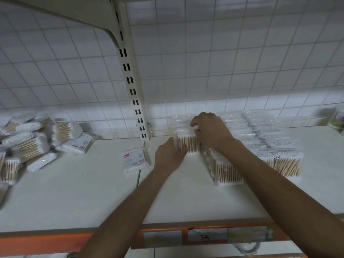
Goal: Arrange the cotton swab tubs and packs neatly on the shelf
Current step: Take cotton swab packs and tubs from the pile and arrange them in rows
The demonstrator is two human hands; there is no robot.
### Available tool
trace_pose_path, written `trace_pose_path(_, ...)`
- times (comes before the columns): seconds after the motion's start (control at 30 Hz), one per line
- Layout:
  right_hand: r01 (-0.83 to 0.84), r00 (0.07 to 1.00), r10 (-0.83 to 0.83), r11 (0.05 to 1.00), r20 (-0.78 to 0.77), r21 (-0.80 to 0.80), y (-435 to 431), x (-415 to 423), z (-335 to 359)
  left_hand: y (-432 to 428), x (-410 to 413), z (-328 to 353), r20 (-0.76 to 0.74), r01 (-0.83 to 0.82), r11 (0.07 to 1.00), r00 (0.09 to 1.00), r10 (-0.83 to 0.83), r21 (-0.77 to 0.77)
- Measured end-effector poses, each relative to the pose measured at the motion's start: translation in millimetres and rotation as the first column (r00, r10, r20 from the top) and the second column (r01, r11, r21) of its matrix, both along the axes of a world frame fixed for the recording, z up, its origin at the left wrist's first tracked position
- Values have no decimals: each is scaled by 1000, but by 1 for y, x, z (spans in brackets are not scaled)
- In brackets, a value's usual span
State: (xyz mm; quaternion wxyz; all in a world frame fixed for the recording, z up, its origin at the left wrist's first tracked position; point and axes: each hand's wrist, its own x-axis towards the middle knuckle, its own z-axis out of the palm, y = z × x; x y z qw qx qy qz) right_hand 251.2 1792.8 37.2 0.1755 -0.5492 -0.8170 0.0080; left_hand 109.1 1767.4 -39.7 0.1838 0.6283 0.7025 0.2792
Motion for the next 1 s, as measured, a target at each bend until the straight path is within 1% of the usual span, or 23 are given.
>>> trace_pose_path(0.07,-54,998,54,998,-24,20,-8,-11,1,-7,-11,6,-54,-18,997,998,23,80)
trace_pose_path(0.13,-113,992,114,993,-55,16,-15,-26,-1,-17,-25,14,-97,-15,978,995,36,207)
trace_pose_path(0.2,-164,984,163,986,-75,-5,-22,-43,-7,-25,-41,20,-162,-1,963,986,46,270)
trace_pose_path(0.27,-213,975,209,976,-78,-40,-28,-60,-16,-32,-57,23,-216,-36,962,971,98,272)
trace_pose_path(0.4,-256,962,239,958,-131,-129,-34,-89,-39,-42,-88,20,-275,-205,959,927,254,195)
trace_pose_path(0.53,-218,974,199,952,-108,-215,-37,-107,-56,-53,-107,10,-156,-324,933,925,348,158)
trace_pose_path(0.67,-220,964,162,932,-211,-288,-43,-122,-63,-56,-113,-1,-59,-351,935,934,353,40)
trace_pose_path(0.73,-235,949,151,923,-276,-304,-46,-127,-63,-57,-112,-1,-29,-351,936,935,352,40)
trace_pose_path(0.8,-241,920,118,923,-375,-300,-50,-129,-63,-62,-109,2,25,-346,936,938,345,72)
trace_pose_path(0.83,-248,894,106,927,-435,-283,-52,-129,-63,-64,-108,5,78,-345,934,938,339,89)
trace_pose_path(0.9,-270,826,112,939,-553,-212,-57,-127,-63,-66,-106,7,269,-320,943,920,286,91)
trace_pose_path(0.97,-282,773,142,950,-619,-134,-62,-124,-60,-66,-102,11,480,-279,958,851,214,67)
trace_pose_path(1.0,-293,758,164,950,-631,-106,-64,-122,-59,-65,-100,13,549,-267,962,813,195,53)
